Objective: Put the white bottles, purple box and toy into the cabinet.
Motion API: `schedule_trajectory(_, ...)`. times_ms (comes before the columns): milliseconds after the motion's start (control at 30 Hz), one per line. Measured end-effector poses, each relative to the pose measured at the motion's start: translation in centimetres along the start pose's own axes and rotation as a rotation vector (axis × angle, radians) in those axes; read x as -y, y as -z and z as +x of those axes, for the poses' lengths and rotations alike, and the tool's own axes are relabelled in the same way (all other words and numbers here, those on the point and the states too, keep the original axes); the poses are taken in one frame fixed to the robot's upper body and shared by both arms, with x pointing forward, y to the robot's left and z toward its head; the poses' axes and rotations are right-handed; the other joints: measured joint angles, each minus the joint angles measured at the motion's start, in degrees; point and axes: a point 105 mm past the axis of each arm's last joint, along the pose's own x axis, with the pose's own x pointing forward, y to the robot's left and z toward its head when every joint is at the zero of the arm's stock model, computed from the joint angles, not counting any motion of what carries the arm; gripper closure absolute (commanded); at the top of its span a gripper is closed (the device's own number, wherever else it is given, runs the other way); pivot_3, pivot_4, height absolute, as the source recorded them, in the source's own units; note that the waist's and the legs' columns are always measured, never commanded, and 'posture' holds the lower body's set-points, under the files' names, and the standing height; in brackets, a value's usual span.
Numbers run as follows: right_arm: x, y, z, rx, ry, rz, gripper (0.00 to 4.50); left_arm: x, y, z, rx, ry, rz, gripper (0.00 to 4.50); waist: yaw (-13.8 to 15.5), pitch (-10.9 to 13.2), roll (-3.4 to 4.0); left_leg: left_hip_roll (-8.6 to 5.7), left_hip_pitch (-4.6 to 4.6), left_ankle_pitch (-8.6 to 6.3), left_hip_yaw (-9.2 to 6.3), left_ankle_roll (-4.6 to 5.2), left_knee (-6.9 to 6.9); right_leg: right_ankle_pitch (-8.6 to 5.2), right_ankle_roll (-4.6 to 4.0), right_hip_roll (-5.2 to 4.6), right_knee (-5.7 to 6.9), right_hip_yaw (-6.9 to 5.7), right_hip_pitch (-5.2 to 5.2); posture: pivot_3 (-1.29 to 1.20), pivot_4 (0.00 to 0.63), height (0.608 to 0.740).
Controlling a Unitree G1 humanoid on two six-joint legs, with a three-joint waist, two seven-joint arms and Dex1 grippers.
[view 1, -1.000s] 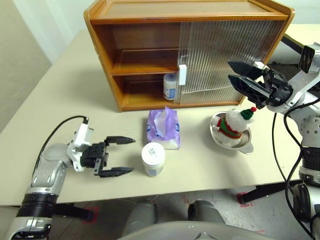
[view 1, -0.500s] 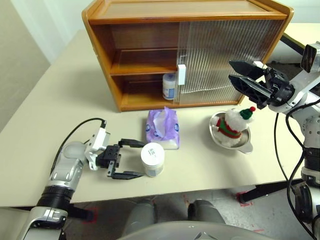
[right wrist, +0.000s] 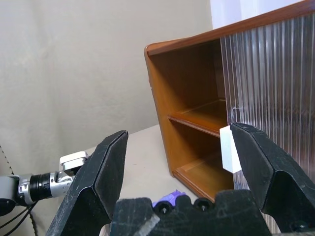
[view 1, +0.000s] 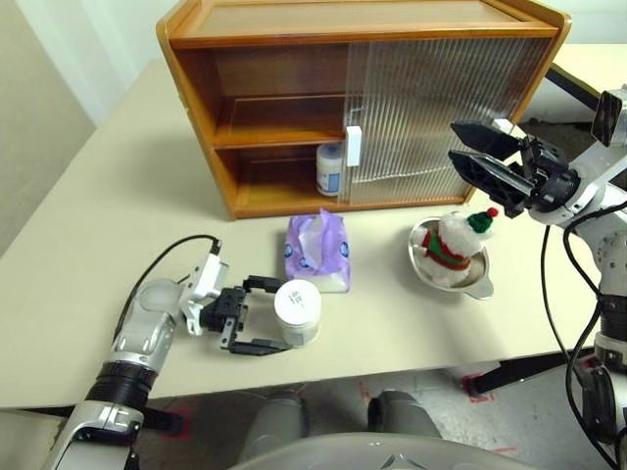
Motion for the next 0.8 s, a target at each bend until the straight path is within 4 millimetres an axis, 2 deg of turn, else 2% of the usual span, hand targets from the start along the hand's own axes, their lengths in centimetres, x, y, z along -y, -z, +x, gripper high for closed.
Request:
schedule_trajectory(100,0.01,-0.03,-0.03,-0.002,0.001,-0.002,0.00,0.05,0.04,0.14,0.001,0.005,0.000,0.07,0.0,0.0,0.00,0.00,0.00,0.00,0.00,0.01,0.00,0.00,0.00,0.04,0.00,0.01,0.00,0.00,0.000,0.740)
schedule_trajectory(200,0.02,-0.07,-0.06,-0.003,0.002,-0.003,0.00,0.02,0.10,0.25,0.006,0.001,-0.003,0.56,0.0,0.0,0.00,0.00,0.01,0.00,0.01,0.01,0.00,0.00,0.01,0.09,0.00,0.01,0.00,0.00,0.000,0.740)
schedule_trajectory(333,0.03,-0.09,-0.07,-0.003,0.002,-0.004,0.00,-0.03,0.25,0.36,0.011,-0.007,-0.009,0.49,0.0,0.0,0.00,0.00,0.01,0.00,0.04,0.01,0.00,0.00,0.03,0.21,0.00,0.03,0.00,0.00,0.000,0.740)
schedule_trajectory(433,0.03,-0.10,-0.08,-0.003,0.002,-0.004,0.00,-0.10,0.53,0.26,0.011,-0.019,-0.023,1.30,0.0,0.0,0.00,0.00,0.01,0.01,0.04,0.01,0.00,-0.01,0.03,0.24,0.00,0.05,0.00,0.00,0.000,0.740)
schedule_trajectory(467,0.03,-0.10,-0.08,-0.003,0.002,-0.004,0.00,-0.12,0.53,0.28,0.012,-0.020,-0.022,1.44,0.0,0.0,0.00,0.00,0.01,0.01,0.04,0.01,0.01,-0.01,0.03,0.24,0.00,0.05,0.00,0.00,0.000,0.740)
schedule_trajectory(800,0.02,-0.08,-0.09,-0.003,0.002,-0.004,0.00,-0.52,0.40,0.06,0.014,-0.053,-0.054,1.44,0.0,0.0,0.00,0.02,0.02,0.01,0.05,0.01,0.01,0.00,0.04,0.20,0.03,0.08,-0.01,0.03,0.000,0.740)
